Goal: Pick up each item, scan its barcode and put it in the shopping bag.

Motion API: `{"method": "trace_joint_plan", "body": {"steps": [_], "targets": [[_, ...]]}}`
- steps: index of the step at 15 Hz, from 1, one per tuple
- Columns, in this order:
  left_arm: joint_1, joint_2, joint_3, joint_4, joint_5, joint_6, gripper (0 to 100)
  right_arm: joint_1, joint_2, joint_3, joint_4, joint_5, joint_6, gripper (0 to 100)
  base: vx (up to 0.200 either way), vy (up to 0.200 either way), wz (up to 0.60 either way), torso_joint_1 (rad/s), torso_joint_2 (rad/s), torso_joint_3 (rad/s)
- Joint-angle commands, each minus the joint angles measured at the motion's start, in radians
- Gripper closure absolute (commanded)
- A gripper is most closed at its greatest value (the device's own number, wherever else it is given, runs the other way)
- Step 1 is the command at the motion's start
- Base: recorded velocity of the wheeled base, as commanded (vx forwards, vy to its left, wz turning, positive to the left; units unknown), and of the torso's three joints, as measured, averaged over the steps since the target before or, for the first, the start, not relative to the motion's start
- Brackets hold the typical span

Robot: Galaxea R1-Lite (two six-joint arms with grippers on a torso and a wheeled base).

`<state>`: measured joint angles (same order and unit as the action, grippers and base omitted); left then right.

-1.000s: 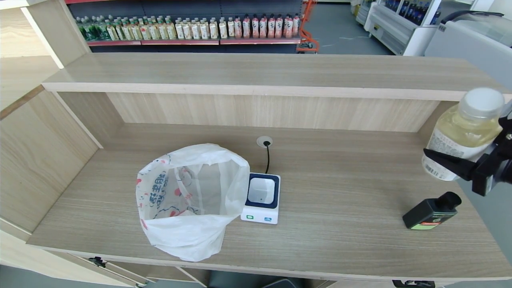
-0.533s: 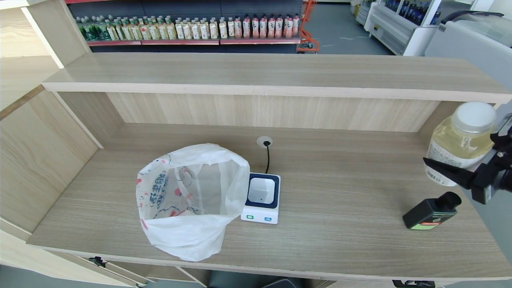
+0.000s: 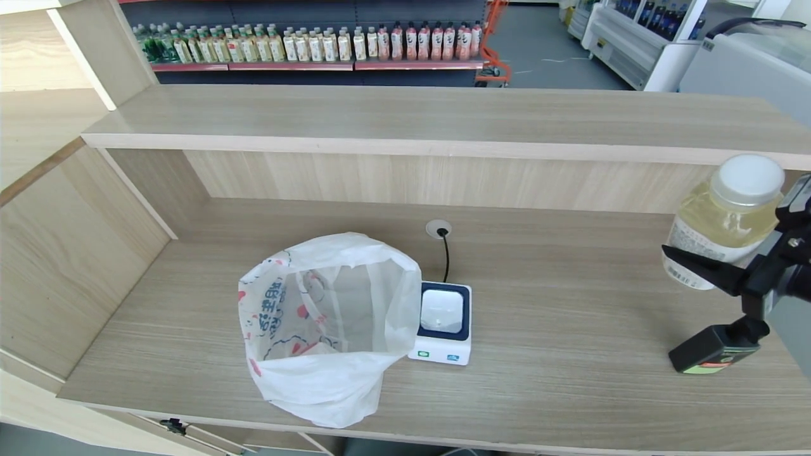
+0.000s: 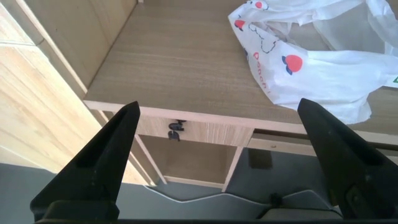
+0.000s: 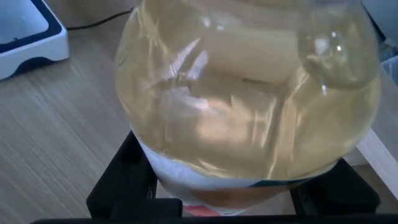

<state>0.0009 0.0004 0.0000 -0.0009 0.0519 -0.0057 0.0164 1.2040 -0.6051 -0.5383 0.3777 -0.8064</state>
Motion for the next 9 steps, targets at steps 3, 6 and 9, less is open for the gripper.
{"method": "trace_joint_plan", "body": {"steps": [3, 6, 9], "targets": [[0.001, 0.000, 0.000, -0.001, 0.000, 0.000, 0, 0.083, 0.022, -0.005, 0.003, 0.001, 0.003, 100, 0.000, 0.200, 0.00, 0.001, 0.00, 0.002], [0.001, 0.000, 0.000, -0.001, 0.000, 0.000, 0, 0.154, 0.075, -0.018, -0.022, 0.030, 0.003, 100, 0.000, 0.200, 0.00, 0.002, 0.00, 0.001], [0.001, 0.000, 0.000, -0.001, 0.000, 0.000, 0, 0.162, 0.190, -0.031, -0.166, 0.101, -0.002, 100, 0.000, 0.200, 0.00, 0.005, 0.01, 0.004]]}}
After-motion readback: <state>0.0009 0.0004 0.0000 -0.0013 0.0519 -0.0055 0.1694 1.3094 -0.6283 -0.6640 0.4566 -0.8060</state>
